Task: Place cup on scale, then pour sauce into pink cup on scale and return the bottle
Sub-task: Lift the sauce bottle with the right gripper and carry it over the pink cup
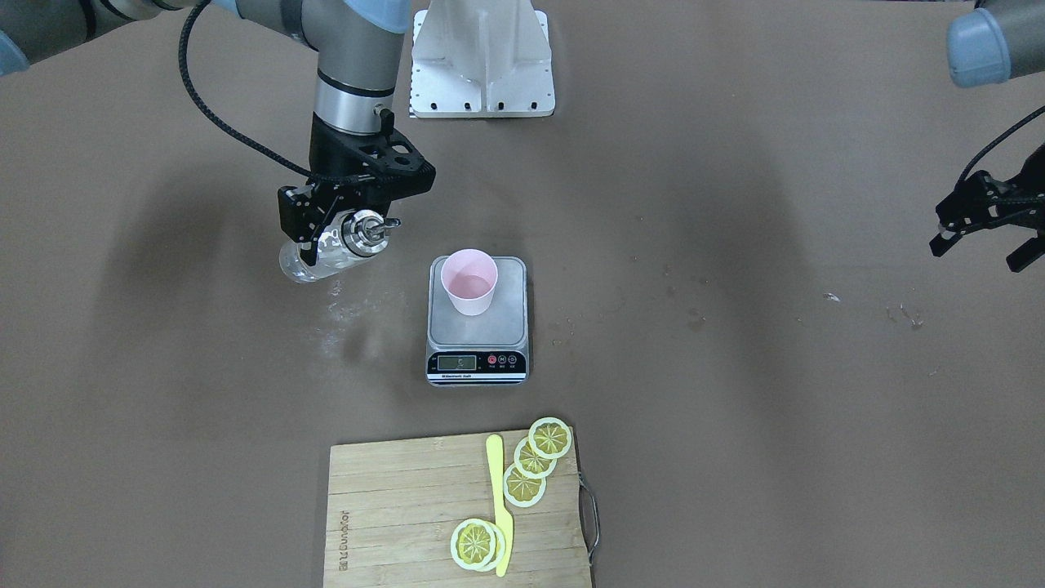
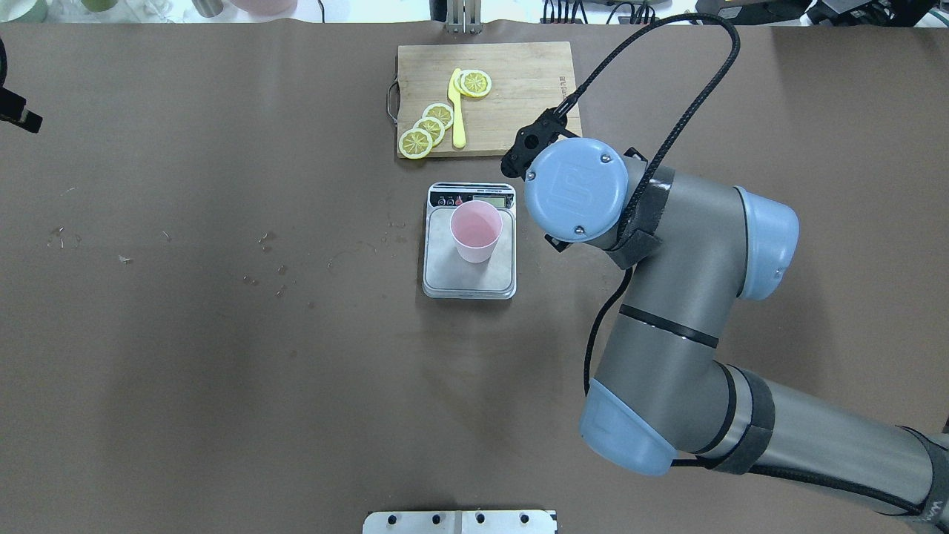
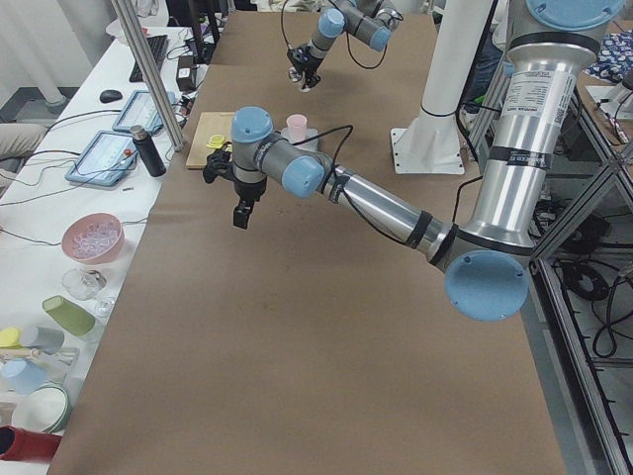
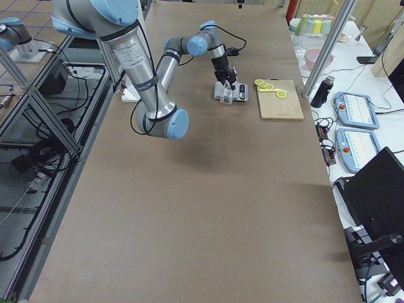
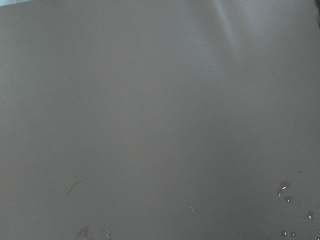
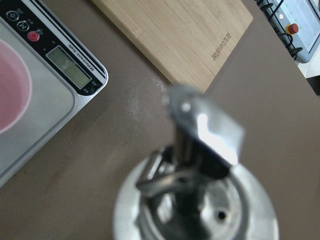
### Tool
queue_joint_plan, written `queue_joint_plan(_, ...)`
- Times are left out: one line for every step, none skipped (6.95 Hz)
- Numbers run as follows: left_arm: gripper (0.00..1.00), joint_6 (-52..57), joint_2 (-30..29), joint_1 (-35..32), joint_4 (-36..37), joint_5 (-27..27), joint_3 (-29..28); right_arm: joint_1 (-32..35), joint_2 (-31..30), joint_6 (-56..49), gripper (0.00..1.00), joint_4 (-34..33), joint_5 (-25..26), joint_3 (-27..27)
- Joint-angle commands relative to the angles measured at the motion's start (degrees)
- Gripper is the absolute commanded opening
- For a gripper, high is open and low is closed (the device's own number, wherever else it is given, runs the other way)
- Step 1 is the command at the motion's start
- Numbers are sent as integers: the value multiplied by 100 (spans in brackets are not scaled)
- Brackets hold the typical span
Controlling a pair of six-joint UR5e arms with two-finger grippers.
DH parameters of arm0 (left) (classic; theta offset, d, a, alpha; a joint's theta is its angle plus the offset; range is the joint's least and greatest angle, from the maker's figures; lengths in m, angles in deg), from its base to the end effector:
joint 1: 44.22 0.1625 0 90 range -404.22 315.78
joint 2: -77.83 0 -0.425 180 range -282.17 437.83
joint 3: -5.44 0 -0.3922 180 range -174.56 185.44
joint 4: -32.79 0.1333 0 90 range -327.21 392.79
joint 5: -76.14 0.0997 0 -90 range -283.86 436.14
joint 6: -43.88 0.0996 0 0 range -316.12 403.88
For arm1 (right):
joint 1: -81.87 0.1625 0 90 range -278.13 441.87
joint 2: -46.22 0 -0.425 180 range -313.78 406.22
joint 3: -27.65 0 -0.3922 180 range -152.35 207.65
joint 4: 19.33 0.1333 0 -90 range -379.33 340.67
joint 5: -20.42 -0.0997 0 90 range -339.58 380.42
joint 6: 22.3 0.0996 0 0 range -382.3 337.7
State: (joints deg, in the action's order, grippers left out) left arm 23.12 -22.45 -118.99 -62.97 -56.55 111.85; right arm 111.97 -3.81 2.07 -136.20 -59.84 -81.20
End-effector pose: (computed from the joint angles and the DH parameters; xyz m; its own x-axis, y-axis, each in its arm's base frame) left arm 0.0809 -0.5476 0.4128 0.6524 0.2202 -0.7252 0.0102 0.9542 0.2989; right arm -0.4547 -0.4371 0.1832 0.8237 -0.5602 0.0876 0.4328 0.7209 0.5413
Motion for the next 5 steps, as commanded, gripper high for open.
queue_joint_plan(97, 2, 157, -124, -65, -63, 11, -100, 326, -73, 0, -501, 220, 179)
queue_joint_plan(97, 2, 253, -142, -187, -63, 3, -135, 449, -73, 0, -617, 308, 354)
queue_joint_plan(97, 2, 289, -143, -214, -63, 3, -153, 494, -73, 0, -679, 413, 425)
queue_joint_plan(97, 2, 316, -151, -223, -107, 11, -162, 529, -73, 0, -836, 519, 461)
queue_joint_plan(97, 2, 377, -160, -336, -186, -6, -188, 599, -73, 0, -1072, 737, 513)
